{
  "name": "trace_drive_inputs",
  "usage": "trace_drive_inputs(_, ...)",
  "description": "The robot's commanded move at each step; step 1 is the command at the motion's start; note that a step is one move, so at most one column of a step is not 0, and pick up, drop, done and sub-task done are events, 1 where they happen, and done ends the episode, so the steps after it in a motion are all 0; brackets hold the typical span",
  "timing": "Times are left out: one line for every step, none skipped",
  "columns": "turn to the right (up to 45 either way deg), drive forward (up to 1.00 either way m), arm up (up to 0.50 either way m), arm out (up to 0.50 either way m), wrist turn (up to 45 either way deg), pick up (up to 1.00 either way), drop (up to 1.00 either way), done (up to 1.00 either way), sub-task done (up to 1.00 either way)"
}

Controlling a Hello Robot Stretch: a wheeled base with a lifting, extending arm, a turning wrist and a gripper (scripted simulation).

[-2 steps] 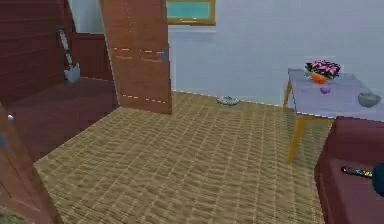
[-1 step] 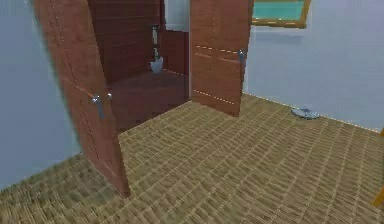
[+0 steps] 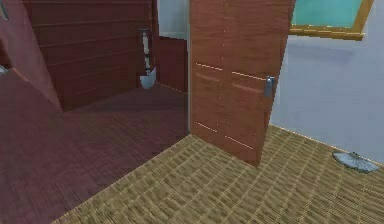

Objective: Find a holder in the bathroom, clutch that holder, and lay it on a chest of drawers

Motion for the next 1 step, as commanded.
trace_drive_inputs(0.0,0.3,0.0,0.0,0.0,0.0,0.0,0.0,0.0)
